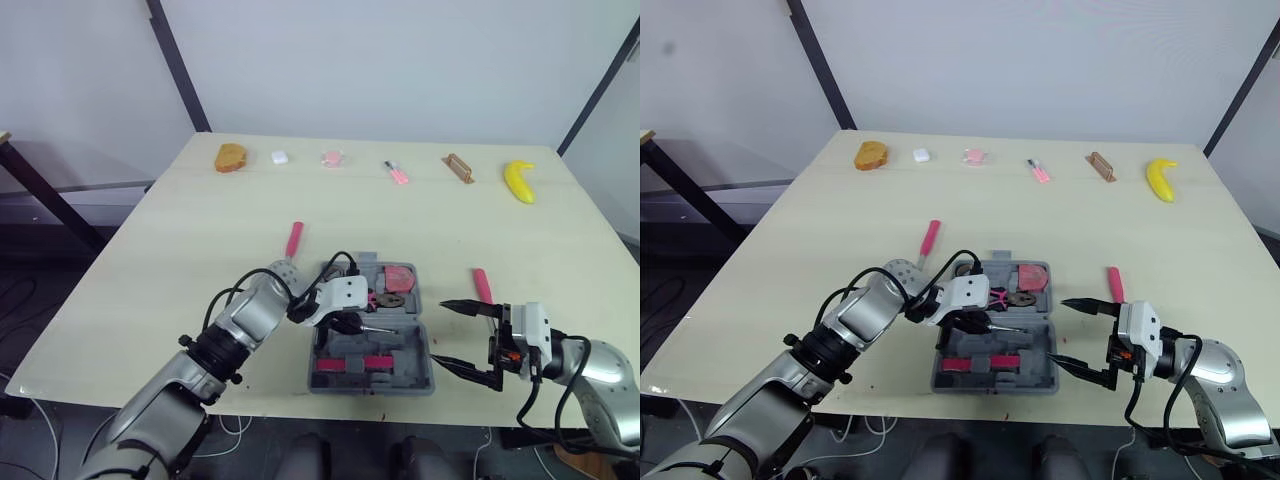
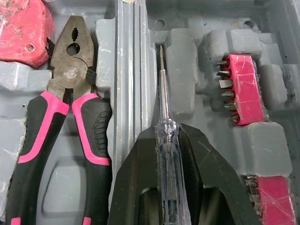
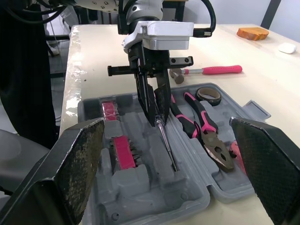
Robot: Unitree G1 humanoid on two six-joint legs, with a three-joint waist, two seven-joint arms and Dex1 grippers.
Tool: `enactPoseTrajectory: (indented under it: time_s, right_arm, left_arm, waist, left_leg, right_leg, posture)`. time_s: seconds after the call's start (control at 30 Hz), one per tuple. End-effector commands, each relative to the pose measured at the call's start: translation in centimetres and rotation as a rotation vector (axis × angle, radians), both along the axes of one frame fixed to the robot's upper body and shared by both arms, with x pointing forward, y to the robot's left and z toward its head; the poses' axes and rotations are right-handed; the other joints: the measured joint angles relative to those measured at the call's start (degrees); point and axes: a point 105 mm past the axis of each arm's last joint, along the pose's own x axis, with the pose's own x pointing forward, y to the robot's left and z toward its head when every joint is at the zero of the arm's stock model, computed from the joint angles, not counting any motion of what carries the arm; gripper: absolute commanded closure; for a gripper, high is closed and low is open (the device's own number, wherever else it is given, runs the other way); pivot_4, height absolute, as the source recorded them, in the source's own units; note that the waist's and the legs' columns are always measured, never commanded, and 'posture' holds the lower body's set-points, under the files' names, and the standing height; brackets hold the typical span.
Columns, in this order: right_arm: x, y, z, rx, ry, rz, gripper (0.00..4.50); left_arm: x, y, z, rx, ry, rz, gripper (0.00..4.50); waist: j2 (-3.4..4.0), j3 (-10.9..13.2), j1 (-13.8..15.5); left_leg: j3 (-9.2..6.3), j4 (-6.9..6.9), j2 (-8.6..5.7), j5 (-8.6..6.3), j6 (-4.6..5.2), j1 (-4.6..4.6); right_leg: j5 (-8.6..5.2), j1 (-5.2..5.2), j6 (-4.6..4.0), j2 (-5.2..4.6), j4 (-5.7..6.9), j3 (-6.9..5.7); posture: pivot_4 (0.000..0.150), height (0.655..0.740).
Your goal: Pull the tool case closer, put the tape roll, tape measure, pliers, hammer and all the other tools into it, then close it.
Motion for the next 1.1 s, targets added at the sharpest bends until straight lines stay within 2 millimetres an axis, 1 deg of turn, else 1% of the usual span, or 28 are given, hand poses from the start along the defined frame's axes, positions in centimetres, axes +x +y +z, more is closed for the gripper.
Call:
enactPoseTrajectory:
  time_s: [0.03,0.07,0.23,0.43,0.6,0.73,0.9,0.93,1.03,1.1]
  right_arm:
    - [-0.2,0.2,0.6,0.005,-0.036,0.014,0.0]
    - [-0.2,0.2,0.6,0.005,-0.036,0.013,0.0]
    - [-0.3,0.2,0.5,0.005,-0.033,0.012,0.0]
    - [-0.4,0.3,0.4,0.003,-0.03,0.011,0.0]
    - [-0.5,0.3,0.4,0.007,-0.031,0.01,0.0]
    - [-0.5,0.3,0.5,0.014,-0.027,0.006,0.0]
    - [-0.4,0.4,0.4,0.023,-0.025,0.004,0.0]
    - [-0.3,0.4,0.4,0.025,-0.025,0.004,0.0]
    - [-0.2,0.5,0.4,0.03,-0.023,0.006,0.0]
    - [-0.2,0.7,0.3,0.031,-0.024,0.01,0.0]
  left_arm:
    - [0.7,0.4,0.1,0.026,-0.052,0.018,3.24]
    - [0.8,0.4,0.0,0.029,-0.063,0.016,2.89]
    - [0.9,0.1,0.1,0.019,-0.071,0.019,2.89]
    - [1.0,0.4,0.2,0.037,-0.1,0.003,2.89]
    - [1.1,0.5,1.9,0.0,-0.138,-0.023,2.89]
    - [0.7,0.9,4.0,-0.077,-0.126,-0.031,2.89]
    - [0.6,1.8,4.9,-0.173,-0.09,0.011,2.89]
    - [0.6,1.9,5.1,-0.209,-0.086,0.018,2.89]
    - [0.6,1.5,5.7,-0.398,-0.054,0.059,2.89]
    - [0.4,1.5,5.3,-0.47,-0.085,0.029,3.42]
  waist:
    - [0.0,0.0,0.01]
    - [0.0,0.0,0.04]
    - [0.01,0.0,0.0]
    - [0.01,0.0,-0.02]
    - [0.01,0.0,-0.13]
    - [0.01,0.0,-0.18]
    - [0.01,0.0,-0.08]
    - [0.01,0.0,-0.09]
    - [0.02,0.0,-0.1]
    - [0.02,0.0,-0.1]
  left_leg:
    - [0.0,0.0,0.0,0.0,0.0,0.0]
    - [0.0,0.0,0.0,0.0,0.0,0.0]
    - [0.0,0.06,0.0,0.0,0.0,0.0]
    - [-0.01,0.08,0.0,0.0,0.0,0.0]
    - [-0.02,0.07,0.01,0.0,0.0,0.0]
    - [-0.02,0.07,0.03,0.0,0.0,-0.01]
    - [0.0,0.08,0.04,0.0,0.0,-0.03]
    - [-0.01,0.08,0.04,0.0,0.0,-0.03]
    - [-0.01,0.08,0.04,0.0,0.0,-0.03]
    - [-0.02,0.11,0.04,0.0,0.0,-0.03]
  right_leg:
    - [0.0,0.0,0.0,0.0,0.0,0.0]
    - [0.0,0.0,0.0,0.0,0.0,0.0]
    - [0.0,0.01,0.01,0.0,0.02,0.0]
    - [0.0,0.01,0.01,0.0,0.02,0.0]
    - [0.0,0.01,0.01,0.02,0.03,0.0]
    - [0.0,0.0,0.0,0.04,0.03,0.0]
    - [0.0,0.0,0.0,0.03,0.0,0.0]
    - [0.0,0.0,0.0,0.03,0.0,0.0]
    - [0.0,0.0,0.0,0.03,0.02,0.0]
    - [0.0,0.0,0.0,0.01,0.02,-0.01]
  posture:
    - [0.15,0.74]
    - [0.15,0.74]
    - [0.15,0.74]
    - [0.15,0.74]
    - [0.15,0.74]
    - [0.15,0.74]
    - [0.15,0.74]
    - [0.15,0.74]
    - [0.15,0.74]
    - [0.15,0.74]
